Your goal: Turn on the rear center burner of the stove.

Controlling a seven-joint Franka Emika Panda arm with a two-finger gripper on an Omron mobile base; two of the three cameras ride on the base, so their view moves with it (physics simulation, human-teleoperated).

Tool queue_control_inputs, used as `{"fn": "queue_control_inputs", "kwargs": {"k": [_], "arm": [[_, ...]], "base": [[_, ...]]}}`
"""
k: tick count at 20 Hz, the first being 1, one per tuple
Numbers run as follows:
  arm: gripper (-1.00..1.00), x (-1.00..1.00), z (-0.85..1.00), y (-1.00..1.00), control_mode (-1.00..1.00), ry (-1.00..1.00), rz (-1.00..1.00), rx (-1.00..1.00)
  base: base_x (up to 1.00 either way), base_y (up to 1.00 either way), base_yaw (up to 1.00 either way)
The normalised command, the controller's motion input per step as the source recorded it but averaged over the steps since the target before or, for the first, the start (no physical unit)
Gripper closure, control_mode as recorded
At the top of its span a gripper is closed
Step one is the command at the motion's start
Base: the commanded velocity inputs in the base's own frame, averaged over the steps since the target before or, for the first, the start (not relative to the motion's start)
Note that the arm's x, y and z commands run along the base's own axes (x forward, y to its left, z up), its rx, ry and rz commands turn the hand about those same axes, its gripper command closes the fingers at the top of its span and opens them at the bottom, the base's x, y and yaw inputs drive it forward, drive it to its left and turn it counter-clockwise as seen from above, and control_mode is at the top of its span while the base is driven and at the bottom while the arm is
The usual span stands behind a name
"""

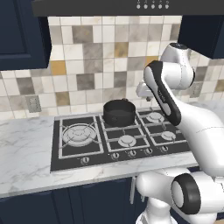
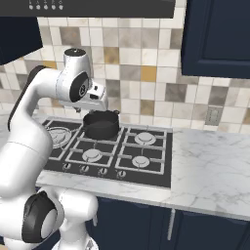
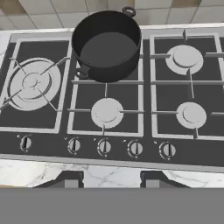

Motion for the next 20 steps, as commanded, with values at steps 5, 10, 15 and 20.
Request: {"fn": "queue_control_inputs", "kwargs": {"k": [5, 10, 15, 20], "arm": [[-1.00, 0.00, -0.19, 0.00, -1.00, 0.00, 0.00, 0.02], [-1.00, -0.08, -0.62, 0.06, -1.00, 0.10, 0.00, 0.06], [-1.00, -0.08, -0.60, 0.32, -1.00, 0.15, 0.00, 0.00], [-1.00, 0.00, -0.48, 0.01, -1.00, 0.03, 0.00, -0.13]], "base": [[0.00, 0.00, 0.00], [0.00, 0.00, 0.00], [0.00, 0.00, 0.00], [0.00, 0.00, 0.00]]}}
